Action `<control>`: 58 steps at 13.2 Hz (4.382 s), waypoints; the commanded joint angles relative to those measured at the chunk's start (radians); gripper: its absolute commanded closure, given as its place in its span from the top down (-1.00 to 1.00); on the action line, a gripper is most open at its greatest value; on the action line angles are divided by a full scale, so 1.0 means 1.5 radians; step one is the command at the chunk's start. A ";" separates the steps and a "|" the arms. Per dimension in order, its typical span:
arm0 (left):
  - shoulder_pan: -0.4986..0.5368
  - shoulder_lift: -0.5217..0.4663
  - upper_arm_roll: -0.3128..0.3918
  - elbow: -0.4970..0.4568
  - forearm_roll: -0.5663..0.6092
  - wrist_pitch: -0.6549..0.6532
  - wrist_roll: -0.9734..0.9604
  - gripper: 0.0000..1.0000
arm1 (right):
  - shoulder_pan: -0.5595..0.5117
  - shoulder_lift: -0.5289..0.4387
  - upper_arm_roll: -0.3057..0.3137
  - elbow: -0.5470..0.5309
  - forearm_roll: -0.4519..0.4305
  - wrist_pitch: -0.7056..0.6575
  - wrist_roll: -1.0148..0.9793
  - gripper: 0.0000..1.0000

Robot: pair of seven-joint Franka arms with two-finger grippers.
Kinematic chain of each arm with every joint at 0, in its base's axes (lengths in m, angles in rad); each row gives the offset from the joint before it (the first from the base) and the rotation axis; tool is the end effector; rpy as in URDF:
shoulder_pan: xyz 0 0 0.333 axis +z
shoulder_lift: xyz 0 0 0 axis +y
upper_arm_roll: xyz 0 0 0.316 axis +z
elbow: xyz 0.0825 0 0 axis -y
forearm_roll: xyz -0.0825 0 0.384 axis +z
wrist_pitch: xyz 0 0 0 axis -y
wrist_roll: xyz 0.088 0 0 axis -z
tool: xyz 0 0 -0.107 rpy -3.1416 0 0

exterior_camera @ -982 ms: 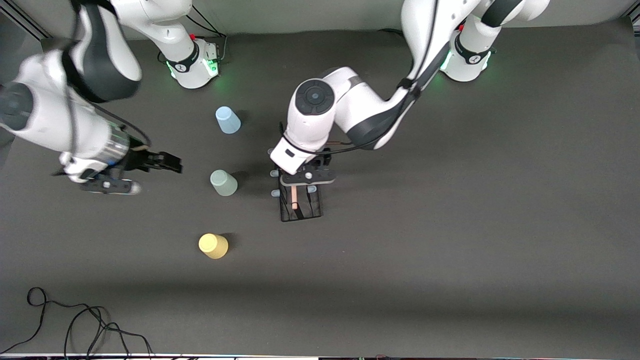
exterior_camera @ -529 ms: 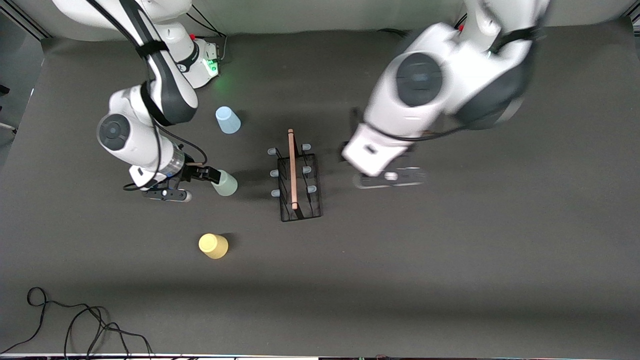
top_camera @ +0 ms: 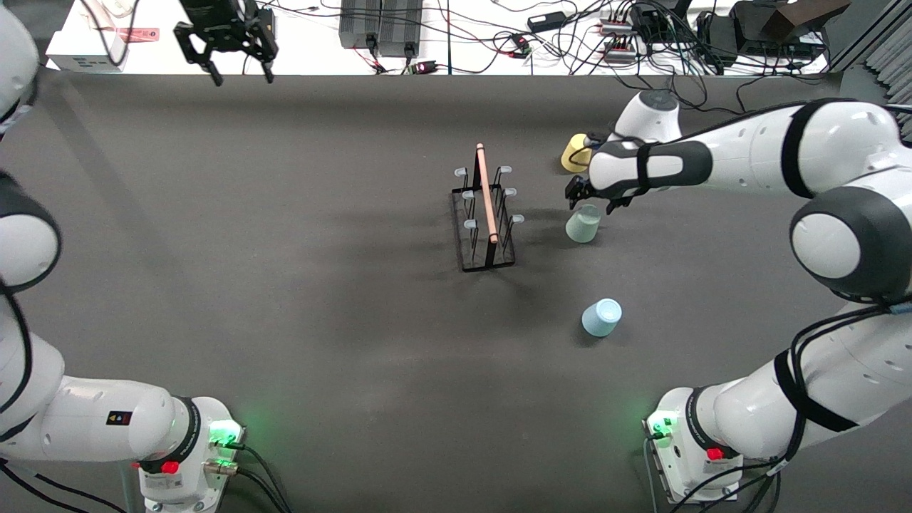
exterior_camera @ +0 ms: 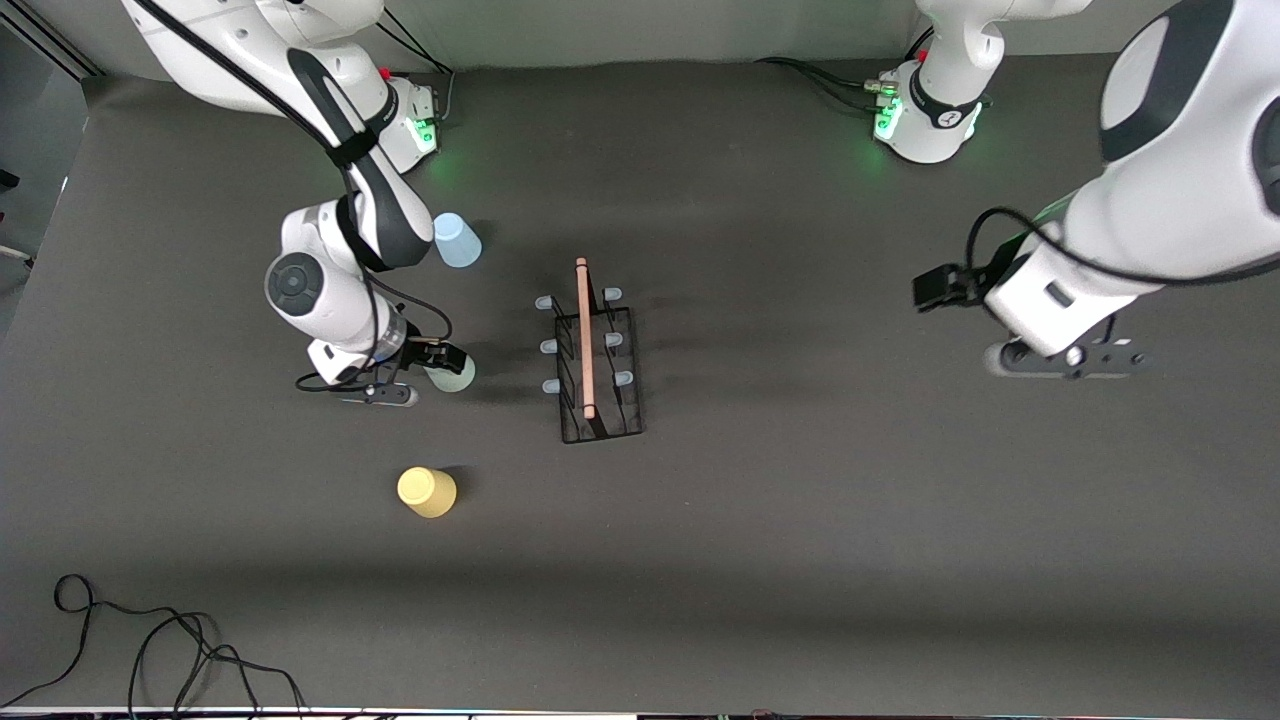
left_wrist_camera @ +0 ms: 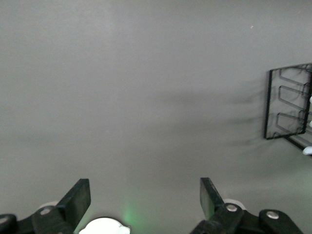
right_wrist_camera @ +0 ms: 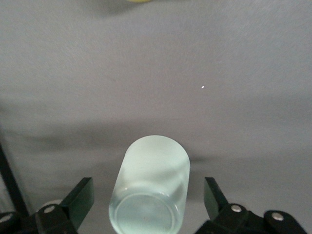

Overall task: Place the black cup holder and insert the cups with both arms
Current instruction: 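Carry the pale green cup to the rack and place it on a peg, then release the green cup and grasp the yellow cup with the right gripper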

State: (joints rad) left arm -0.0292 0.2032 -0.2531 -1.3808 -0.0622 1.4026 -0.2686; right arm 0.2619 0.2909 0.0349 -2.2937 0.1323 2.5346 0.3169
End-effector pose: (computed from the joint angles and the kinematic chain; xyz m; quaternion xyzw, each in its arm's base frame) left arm 0.5740 -0.1578 0.5862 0.9946 -0.0090 -0.0992 0.0305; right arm 0.5025 0.1525 0.2185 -0.9967 0.0658 0.0364 0.0318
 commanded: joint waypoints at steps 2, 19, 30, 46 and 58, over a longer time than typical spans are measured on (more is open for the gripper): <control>0.067 -0.114 -0.001 -0.139 0.000 0.022 0.095 1.00 | 0.014 0.017 -0.005 -0.016 0.011 0.035 0.007 0.02; 0.022 -0.151 0.141 -0.155 0.053 0.035 0.185 1.00 | 0.214 -0.089 -0.003 0.164 0.011 -0.226 0.398 -1.00; 0.019 -0.151 0.141 -0.150 0.056 0.044 0.176 1.00 | 0.228 -0.084 -0.042 0.183 -0.007 -0.276 0.335 0.99; 0.012 -0.140 0.140 -0.149 0.068 0.066 0.137 1.00 | 0.131 0.273 -0.228 0.454 0.162 -0.118 -0.093 1.00; 0.012 -0.134 0.140 -0.150 0.058 0.072 0.135 1.00 | 0.135 0.212 -0.233 0.473 0.161 -0.221 -0.092 -1.00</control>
State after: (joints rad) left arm 0.0031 0.0132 -0.0492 -1.5907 0.0229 1.4924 -0.0490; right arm 0.4592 0.7090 -0.3069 -1.5895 0.3504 2.3275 0.1849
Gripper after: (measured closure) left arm 0.000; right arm 0.308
